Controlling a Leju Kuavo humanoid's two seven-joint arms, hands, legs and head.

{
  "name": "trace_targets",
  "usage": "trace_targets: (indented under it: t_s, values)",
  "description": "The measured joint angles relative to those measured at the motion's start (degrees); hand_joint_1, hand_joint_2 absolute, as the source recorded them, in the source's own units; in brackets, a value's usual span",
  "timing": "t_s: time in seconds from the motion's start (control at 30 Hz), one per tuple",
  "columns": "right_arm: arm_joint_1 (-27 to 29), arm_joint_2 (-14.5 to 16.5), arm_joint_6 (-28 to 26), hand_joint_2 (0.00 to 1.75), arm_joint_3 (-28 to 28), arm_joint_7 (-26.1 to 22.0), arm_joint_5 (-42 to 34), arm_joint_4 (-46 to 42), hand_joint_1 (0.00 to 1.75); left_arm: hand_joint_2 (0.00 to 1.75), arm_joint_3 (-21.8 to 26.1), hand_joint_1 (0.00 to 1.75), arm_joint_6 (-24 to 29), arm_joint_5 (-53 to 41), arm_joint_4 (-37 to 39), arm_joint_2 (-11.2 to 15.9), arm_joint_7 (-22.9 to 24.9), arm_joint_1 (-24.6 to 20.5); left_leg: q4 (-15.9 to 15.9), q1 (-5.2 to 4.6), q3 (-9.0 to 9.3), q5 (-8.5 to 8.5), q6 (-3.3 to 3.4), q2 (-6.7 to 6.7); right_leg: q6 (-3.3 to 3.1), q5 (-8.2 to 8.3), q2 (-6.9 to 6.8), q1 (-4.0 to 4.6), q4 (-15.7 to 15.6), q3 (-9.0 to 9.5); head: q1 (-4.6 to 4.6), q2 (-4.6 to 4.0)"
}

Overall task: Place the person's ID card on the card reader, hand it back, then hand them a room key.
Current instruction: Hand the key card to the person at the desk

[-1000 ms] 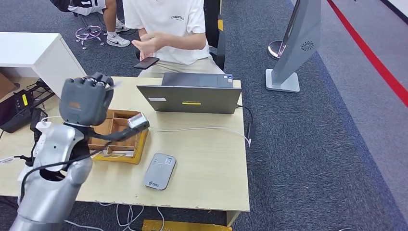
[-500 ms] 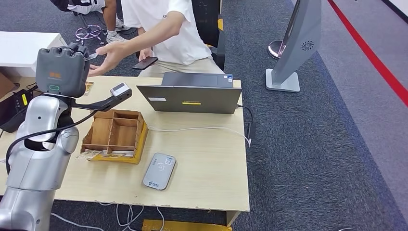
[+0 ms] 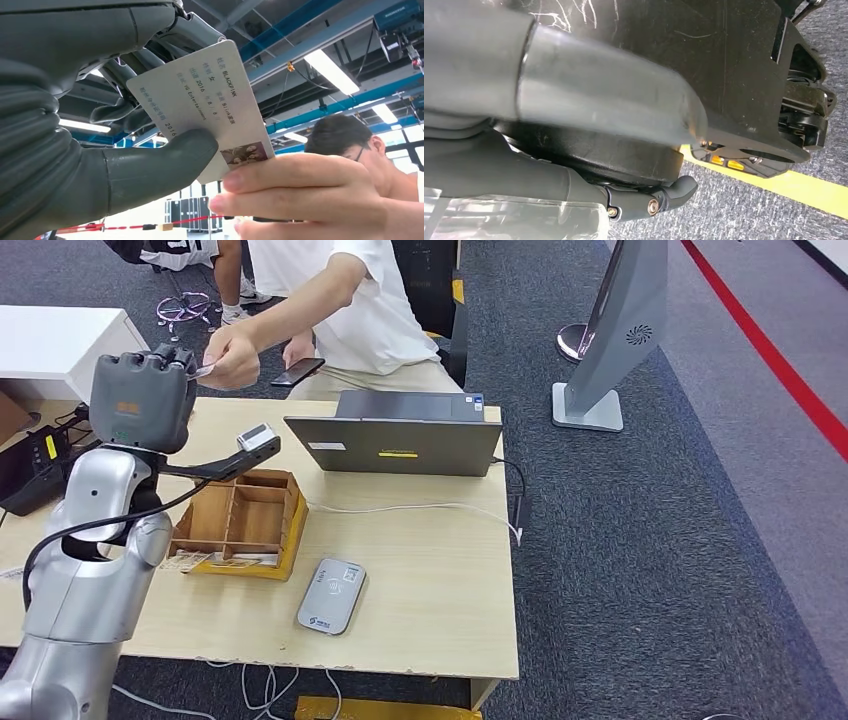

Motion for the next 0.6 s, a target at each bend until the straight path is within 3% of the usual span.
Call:
trace_targets:
  t_s: [0.03,0.37,0.6]
  values:
    - [0.0,0.0,-0.02,1.75,0.1,-0.03,0.15,0.0,0.0,1.75,0.01,0.0,0.04,0.03,0.13,0.03,-0.02,0.19,0.0,0.0,0.0,0.0,0.0,0.0,0.0,0.0,0.0,0.0,0.0,0.0,-0.01,0.0]
    - [-0.08,0.0,-0.33,1.75,0.73,0.06,0.29,0.02,0.0,1.75,0.57,0.0,2.25,0.34,-0.07,0.09,-0.27,2.13,0.0,0.0,-0.03,0.0,0.0,-0.01,0.0,0.0,-0.01,0.0,0.0,0.0,0.01,0.0]
    - [-0.28,0.0,-0.37,1.75,0.77,0.21,0.26,0.02,0.0,1.75,0.56,0.0,3.43,0.95,-7.11,-0.41,-0.36,7.75,0.0,0.0,-0.04,-0.01,0.0,0.0,0.01,-0.01,0.0,0.0,-0.01,-0.05,0.0,0.0]
